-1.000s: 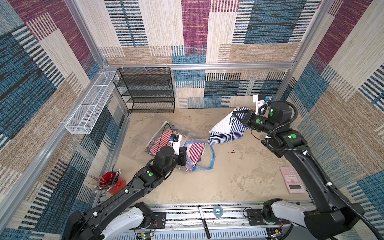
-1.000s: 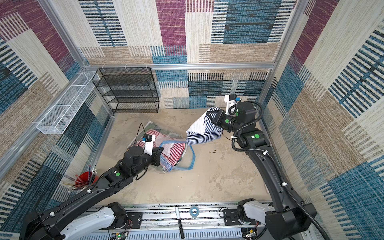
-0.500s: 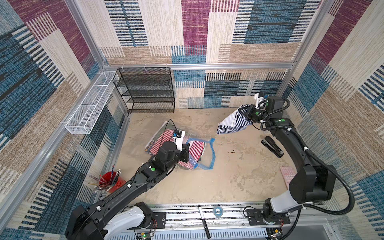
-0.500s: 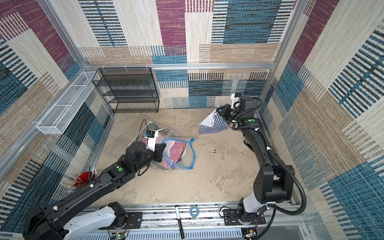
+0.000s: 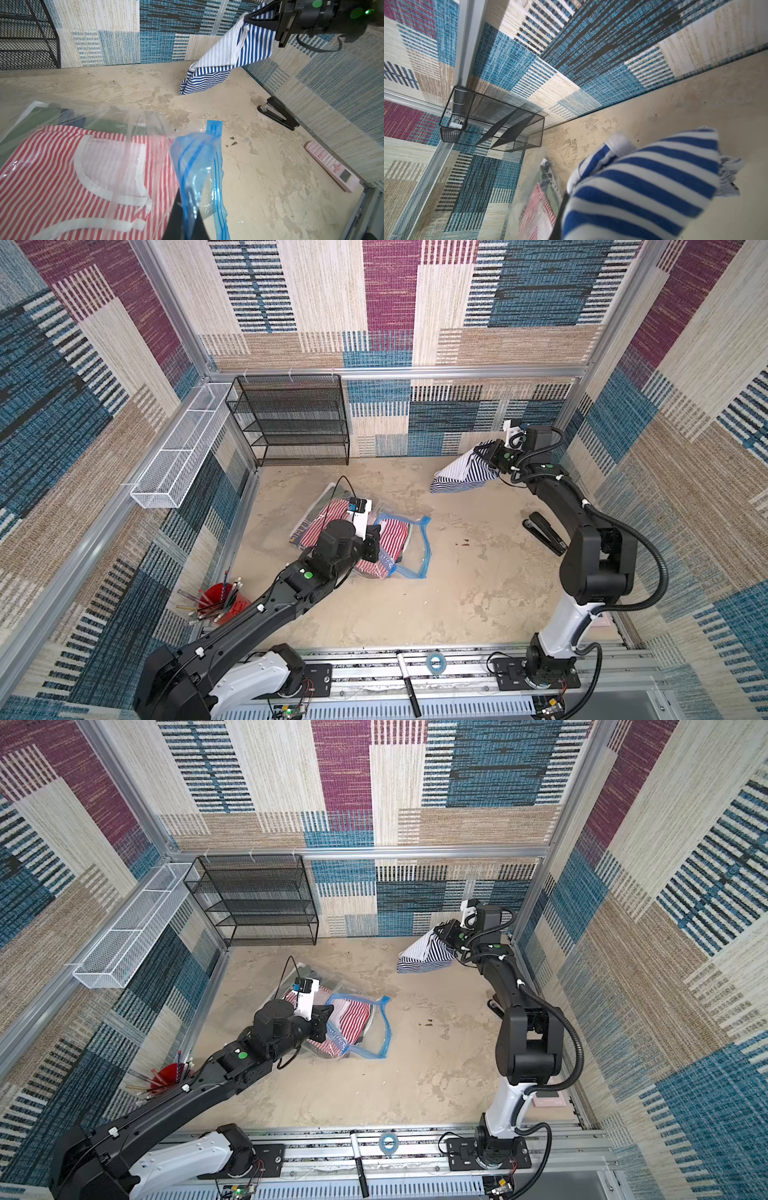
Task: Take the tank top out of the vacuum bag
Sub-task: Place the tank top at the center of the board.
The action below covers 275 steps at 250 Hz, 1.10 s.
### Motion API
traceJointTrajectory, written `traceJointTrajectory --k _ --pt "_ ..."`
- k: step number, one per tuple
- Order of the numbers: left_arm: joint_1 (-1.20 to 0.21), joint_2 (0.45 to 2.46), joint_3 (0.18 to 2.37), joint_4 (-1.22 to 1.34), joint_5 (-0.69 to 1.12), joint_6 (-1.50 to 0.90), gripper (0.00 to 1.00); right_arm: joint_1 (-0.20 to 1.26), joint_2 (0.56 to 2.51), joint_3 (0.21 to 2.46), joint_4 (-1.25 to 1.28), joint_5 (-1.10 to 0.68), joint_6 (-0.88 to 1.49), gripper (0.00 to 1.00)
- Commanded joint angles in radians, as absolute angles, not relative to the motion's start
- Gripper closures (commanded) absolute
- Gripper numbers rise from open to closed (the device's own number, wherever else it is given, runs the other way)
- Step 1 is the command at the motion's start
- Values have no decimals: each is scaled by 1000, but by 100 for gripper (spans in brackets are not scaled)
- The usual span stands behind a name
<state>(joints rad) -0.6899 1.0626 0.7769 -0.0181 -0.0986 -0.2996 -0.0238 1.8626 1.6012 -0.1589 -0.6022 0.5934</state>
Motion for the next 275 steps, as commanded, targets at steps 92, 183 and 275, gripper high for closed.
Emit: traceJointTrajectory --k 92,183,275 --pt "-686 1120 797 67 -114 -264 100 -40 2257 2284 -404 -581 501 100" --pt "-685 1072 758 57 -99 -290 100 -51 2005 1444 30 -510 681 100" --pt "-687 1026 720 75 -76 -314 100 -51 1919 1133 74 -362 942 100"
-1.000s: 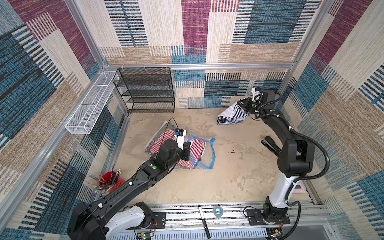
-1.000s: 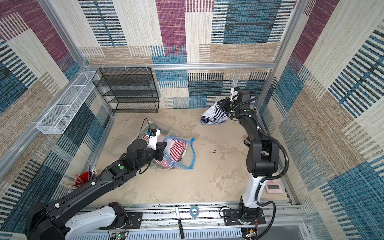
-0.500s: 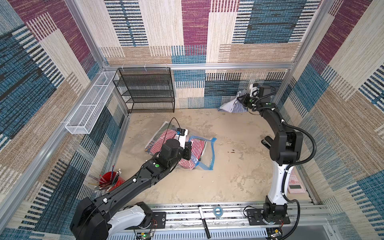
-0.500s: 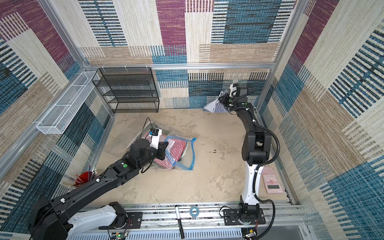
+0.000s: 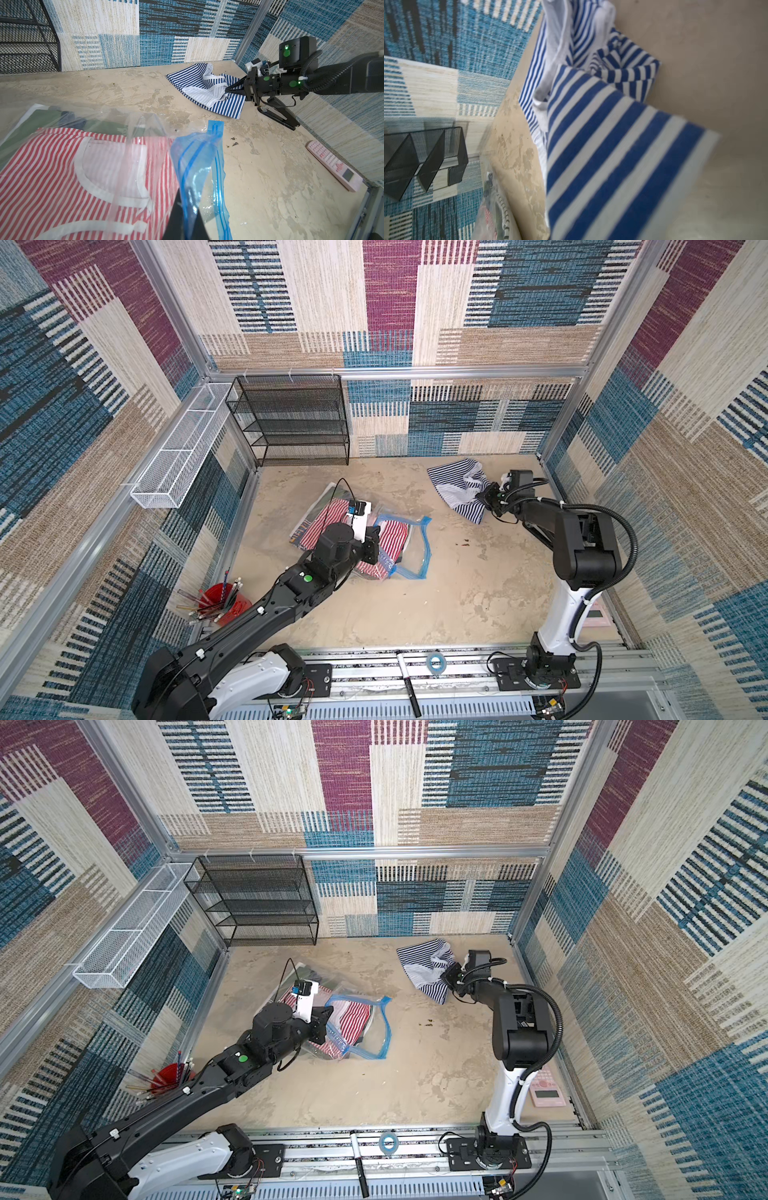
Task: Take the tank top out of the vacuum bag
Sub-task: Place the tank top at the center of the board.
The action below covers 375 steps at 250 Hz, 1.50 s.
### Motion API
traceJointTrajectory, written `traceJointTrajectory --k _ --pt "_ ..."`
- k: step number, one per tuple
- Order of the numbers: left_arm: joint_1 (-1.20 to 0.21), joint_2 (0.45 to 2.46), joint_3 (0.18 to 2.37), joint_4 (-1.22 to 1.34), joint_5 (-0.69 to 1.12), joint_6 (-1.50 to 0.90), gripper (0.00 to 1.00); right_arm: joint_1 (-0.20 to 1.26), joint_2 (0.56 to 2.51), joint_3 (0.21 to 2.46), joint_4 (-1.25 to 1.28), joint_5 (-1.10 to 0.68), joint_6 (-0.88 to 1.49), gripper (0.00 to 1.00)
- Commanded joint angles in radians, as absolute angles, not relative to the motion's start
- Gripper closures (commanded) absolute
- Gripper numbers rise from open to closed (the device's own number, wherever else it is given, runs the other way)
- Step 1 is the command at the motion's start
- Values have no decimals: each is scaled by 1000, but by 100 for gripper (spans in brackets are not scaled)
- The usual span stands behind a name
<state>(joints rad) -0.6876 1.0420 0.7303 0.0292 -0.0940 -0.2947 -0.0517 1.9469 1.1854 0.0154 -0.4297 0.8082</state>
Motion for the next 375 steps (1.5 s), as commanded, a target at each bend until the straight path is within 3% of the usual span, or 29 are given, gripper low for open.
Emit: traceJointTrajectory --k 1,91,108,128,153,168,206,251,301,375 --pt "-686 1026 719 74 -76 -314 100 -51 1917 1131 74 -360 945 100" --pt "-686 1034 708 82 -40 -323 100 12 1780 958 60 -234 1203 100" --pt "-685 1034 703 93 -32 -322 100 38 1740 894 87 -187 1298 79" --pt "-686 1030 698 105 -18 -321 100 72 1677 809 146 -119 1394 74" --pt "-686 1025 693 110 -1 -318 100 115 1585 787 83 -4 1414 37" --pt "-686 1017 688 111 3 -319 100 132 1506 765 55 59 1408 28" --pt "-686 1001 675 115 5 -325 100 133 1367 770 -51 158 1306 16" --pt "-686 993 672 118 6 -345 100 71 1461 911 -150 21 1022 13" --pt "-687 993 695 83 3 -348 100 -23 1570 879 -110 -182 833 13" --pt "-687 991 695 65 5 -377 100 -89 1565 732 -5 -331 832 18"
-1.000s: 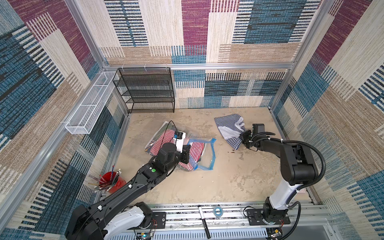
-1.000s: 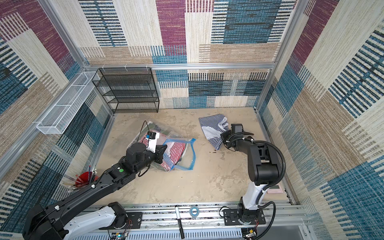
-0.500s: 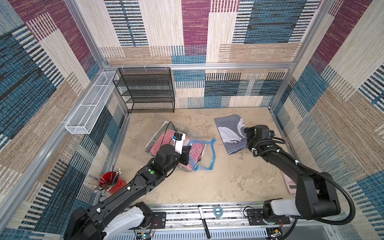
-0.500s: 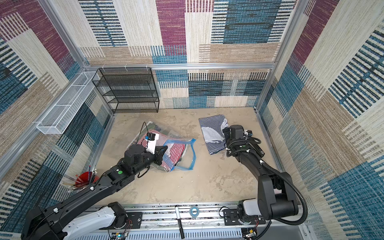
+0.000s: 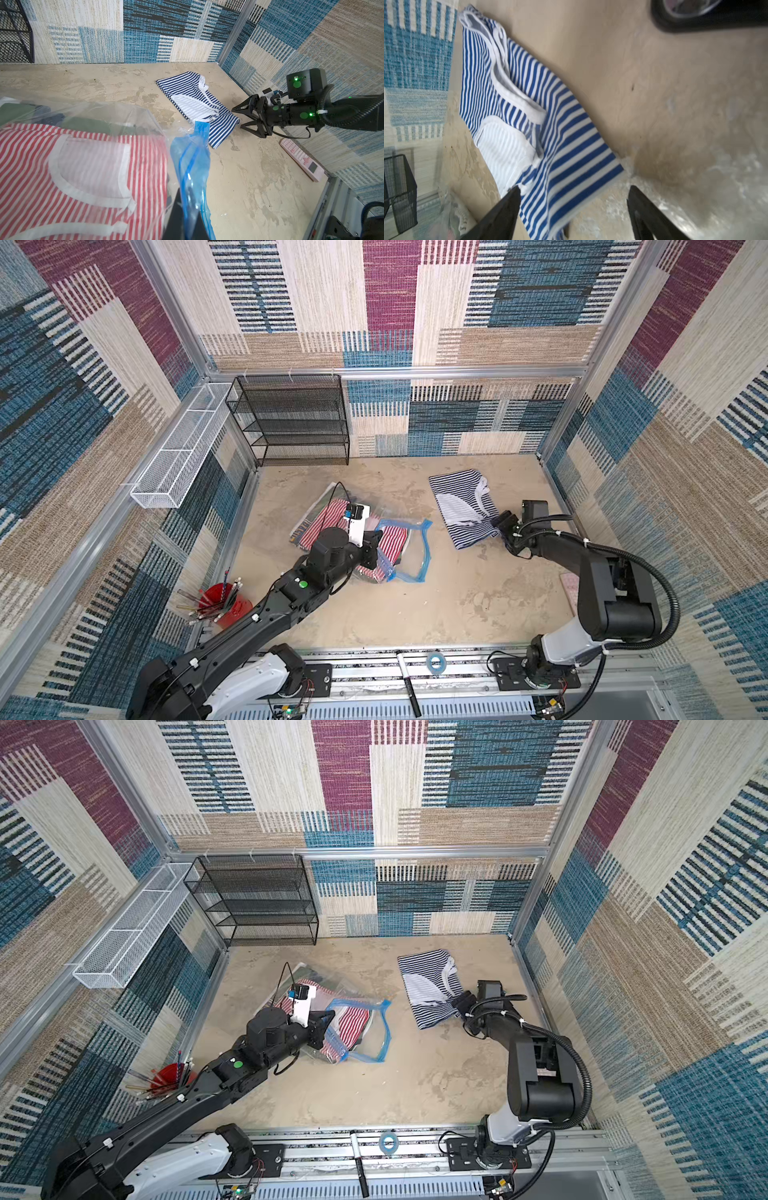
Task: Take the tank top out of the vacuum bag
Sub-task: Place the tank top at the center of the board, then adjust the vacuum bag at the center of the board.
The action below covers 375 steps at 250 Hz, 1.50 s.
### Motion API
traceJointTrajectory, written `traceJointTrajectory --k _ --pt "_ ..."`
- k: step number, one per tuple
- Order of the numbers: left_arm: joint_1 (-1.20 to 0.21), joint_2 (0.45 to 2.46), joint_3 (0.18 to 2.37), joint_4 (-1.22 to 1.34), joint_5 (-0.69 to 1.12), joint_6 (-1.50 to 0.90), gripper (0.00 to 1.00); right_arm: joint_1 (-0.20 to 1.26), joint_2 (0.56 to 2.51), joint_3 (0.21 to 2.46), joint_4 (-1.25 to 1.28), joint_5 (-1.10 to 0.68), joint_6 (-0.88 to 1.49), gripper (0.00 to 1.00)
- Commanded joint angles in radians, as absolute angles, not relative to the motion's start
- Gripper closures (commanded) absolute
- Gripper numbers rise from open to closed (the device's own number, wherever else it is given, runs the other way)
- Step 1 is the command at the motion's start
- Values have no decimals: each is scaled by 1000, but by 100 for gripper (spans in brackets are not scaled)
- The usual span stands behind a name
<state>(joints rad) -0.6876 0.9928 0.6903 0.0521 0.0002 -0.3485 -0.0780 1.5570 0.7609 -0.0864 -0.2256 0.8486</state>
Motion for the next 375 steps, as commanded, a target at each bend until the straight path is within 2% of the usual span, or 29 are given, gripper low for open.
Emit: traceJointTrajectory --k 1,47,79,93,112,127,149,177,194,217,250,272,299,314,375 --pt "-687 992 695 66 5 -377 100 -88 1567 731 -3 -335 834 18" --pt "-687 984 699 58 5 -368 100 -88 1638 689 112 -423 906 24" --pt "-687 966 694 50 -4 -362 100 -89 1680 710 143 -431 931 40" --pt "-687 959 692 47 -8 -359 100 -87 1697 736 129 -432 925 53" --pt "-687 944 687 46 -10 -357 100 -85 1698 776 78 -409 895 65" --pt "-687 934 680 52 -15 -355 100 -79 1685 818 3 -359 846 71" --pt "-687 918 668 57 -20 -350 100 -44 1674 902 -140 -245 751 73" --pt "-687 902 652 62 -29 -341 100 41 1699 1043 -332 -47 633 72" --pt "-687 893 648 61 -30 -338 100 97 1734 1122 -441 80 585 64" --pt "-687 881 644 55 -32 -333 100 156 1759 1194 -567 256 556 60" --pt "-687 861 643 43 -36 -331 100 218 1744 1271 -722 525 551 44" --pt "-687 859 645 41 -37 -331 100 232 1712 1309 -788 627 553 36" --pt "-687 868 649 46 -27 -343 100 233 1673 1320 -793 657 537 27" --pt "-687 874 647 54 -24 -352 100 232 1666 1302 -756 632 518 25" --pt "-687 891 674 33 -10 -361 100 230 1714 1170 -480 332 458 23"
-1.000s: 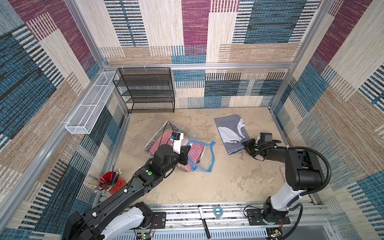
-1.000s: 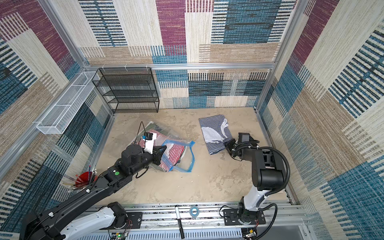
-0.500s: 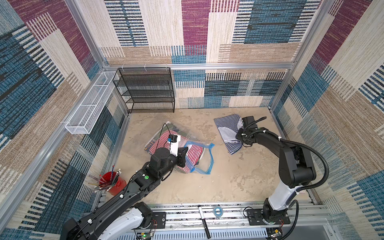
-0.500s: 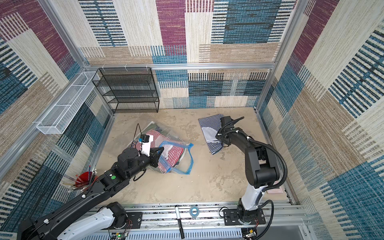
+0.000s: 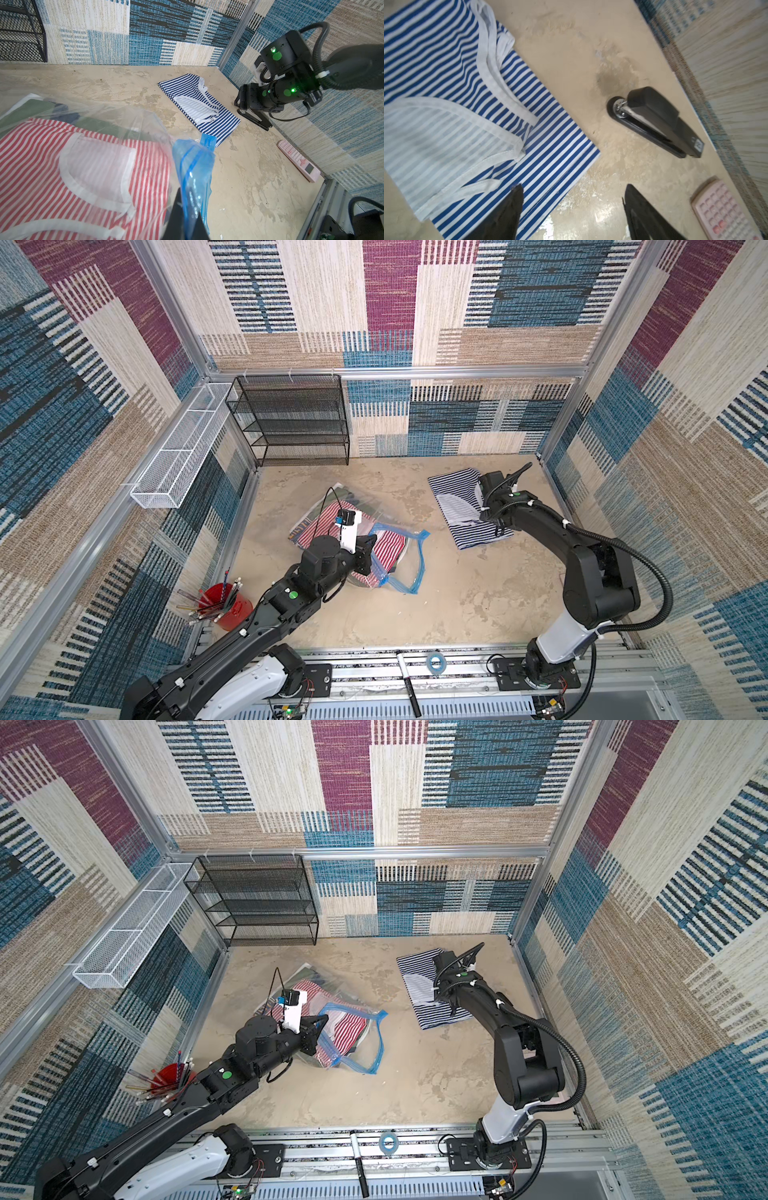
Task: Take the tank top out of the vacuum bag
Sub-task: Adjust the vacuum bag at the center of the board.
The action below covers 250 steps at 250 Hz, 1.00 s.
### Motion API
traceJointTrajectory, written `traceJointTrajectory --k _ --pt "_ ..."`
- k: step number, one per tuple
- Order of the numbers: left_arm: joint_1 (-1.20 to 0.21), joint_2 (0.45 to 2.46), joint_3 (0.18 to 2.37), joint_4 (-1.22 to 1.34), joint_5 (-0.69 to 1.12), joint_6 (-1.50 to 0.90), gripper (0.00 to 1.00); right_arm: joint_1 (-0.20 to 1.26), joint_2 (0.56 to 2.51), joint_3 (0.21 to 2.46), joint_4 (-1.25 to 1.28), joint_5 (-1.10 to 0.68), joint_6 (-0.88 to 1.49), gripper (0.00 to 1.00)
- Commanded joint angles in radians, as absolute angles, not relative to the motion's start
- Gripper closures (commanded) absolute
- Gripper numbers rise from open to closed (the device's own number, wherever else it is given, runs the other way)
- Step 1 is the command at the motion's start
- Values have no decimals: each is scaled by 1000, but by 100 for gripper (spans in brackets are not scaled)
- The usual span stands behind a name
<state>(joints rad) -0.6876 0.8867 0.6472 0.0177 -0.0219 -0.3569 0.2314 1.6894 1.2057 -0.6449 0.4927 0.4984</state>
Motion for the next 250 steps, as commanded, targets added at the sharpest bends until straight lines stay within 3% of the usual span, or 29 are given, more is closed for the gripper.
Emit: traceJointTrajectory --k 1,35,69,128,224,250 --pt "-687 892 675 32 -10 -360 100 230 1716 1168 -476 325 456 23" --pt "-687 901 717 -34 -8 -342 100 231 1701 1090 -357 147 446 24" --pt "-687 919 764 -108 -13 -309 100 237 1513 874 -136 -58 430 22" --pt "-687 994 843 -173 94 -240 100 278 1235 654 -10 -219 442 0" --pt "-688 1021 918 -304 136 -172 100 525 1016 527 135 -323 588 0" --pt "-687 1026 924 -310 134 -182 100 588 1034 507 206 -375 650 17"
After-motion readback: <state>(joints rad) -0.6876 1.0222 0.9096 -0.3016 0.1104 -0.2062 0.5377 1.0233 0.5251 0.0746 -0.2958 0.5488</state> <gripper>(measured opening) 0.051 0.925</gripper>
